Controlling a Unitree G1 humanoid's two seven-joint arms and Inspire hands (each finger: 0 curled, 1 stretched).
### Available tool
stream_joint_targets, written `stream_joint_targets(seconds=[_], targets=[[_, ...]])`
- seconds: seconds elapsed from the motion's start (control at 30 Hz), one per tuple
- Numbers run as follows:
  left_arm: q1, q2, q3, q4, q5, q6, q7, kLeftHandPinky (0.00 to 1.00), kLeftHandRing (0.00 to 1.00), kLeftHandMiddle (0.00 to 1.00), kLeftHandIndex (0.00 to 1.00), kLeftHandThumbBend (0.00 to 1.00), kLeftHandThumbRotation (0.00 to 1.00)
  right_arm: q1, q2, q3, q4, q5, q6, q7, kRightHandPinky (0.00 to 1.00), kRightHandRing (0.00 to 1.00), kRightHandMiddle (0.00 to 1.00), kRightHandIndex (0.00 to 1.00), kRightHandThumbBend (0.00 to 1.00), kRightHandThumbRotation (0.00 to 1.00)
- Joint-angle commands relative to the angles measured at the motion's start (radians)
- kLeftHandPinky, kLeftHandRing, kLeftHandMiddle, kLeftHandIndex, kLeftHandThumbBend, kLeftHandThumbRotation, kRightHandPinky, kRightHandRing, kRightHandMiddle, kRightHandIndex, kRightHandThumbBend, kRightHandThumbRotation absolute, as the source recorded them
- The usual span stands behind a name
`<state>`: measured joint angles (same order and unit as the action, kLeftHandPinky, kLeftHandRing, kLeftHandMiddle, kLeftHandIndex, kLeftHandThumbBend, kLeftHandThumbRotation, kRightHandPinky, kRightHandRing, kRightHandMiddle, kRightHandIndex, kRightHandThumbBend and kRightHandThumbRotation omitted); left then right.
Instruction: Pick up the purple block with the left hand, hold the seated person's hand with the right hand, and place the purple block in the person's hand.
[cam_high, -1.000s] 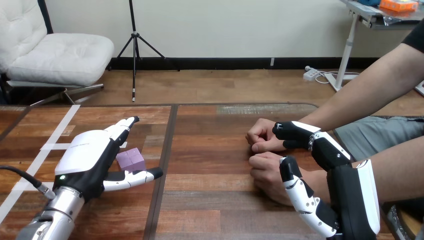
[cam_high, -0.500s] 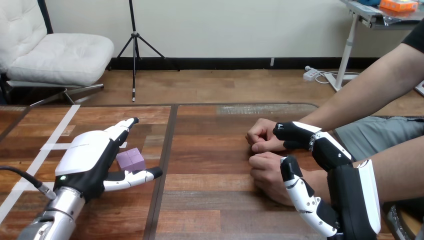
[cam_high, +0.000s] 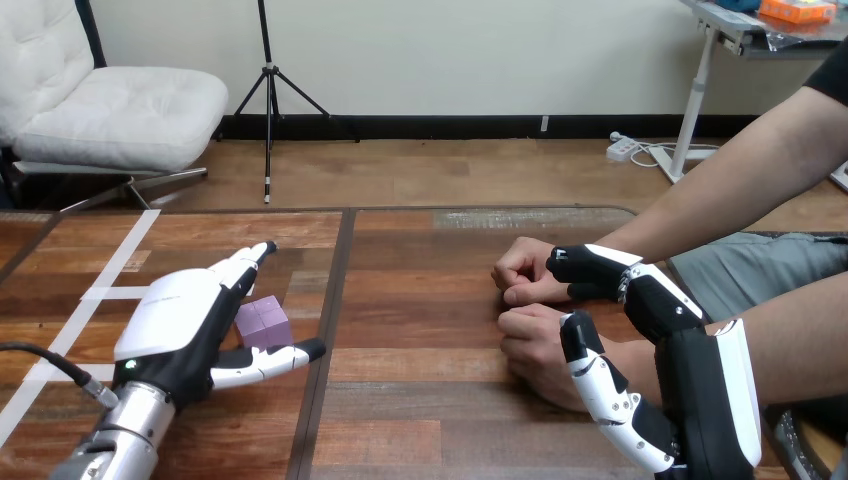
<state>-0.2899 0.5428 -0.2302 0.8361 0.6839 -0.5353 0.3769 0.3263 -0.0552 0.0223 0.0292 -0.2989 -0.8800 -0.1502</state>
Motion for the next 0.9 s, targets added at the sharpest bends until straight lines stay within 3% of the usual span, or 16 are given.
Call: stream_joint_targets(seconds=[0.0, 0.2, 0.87], targets=[[-0.092, -0.003, -0.019, 0.023, 0.012, -0.014, 0.048, 0.85, 0.91, 0.94, 0.94, 0.74, 0.72, -0.04, -0.007, -0.01, -0.043, 0.008, -0.003, 0.0, 0.64, 0.69, 0.69, 0.69, 0.32, 0.49], [-0.105, -0.006, -0.034, 0.053, 0.022, -0.021, 0.075, 0.85, 0.91, 0.93, 0.94, 0.73, 0.71, -0.037, -0.007, -0.008, -0.049, 0.016, 0.005, 0.005, 0.64, 0.69, 0.69, 0.69, 0.32, 0.48], [-0.123, -0.016, -0.061, 0.095, 0.029, -0.015, 0.091, 0.88, 0.92, 0.95, 0.95, 0.73, 0.72, -0.027, -0.014, -0.012, -0.066, 0.01, 0.024, 0.008, 0.64, 0.69, 0.69, 0.68, 0.32, 0.49]])
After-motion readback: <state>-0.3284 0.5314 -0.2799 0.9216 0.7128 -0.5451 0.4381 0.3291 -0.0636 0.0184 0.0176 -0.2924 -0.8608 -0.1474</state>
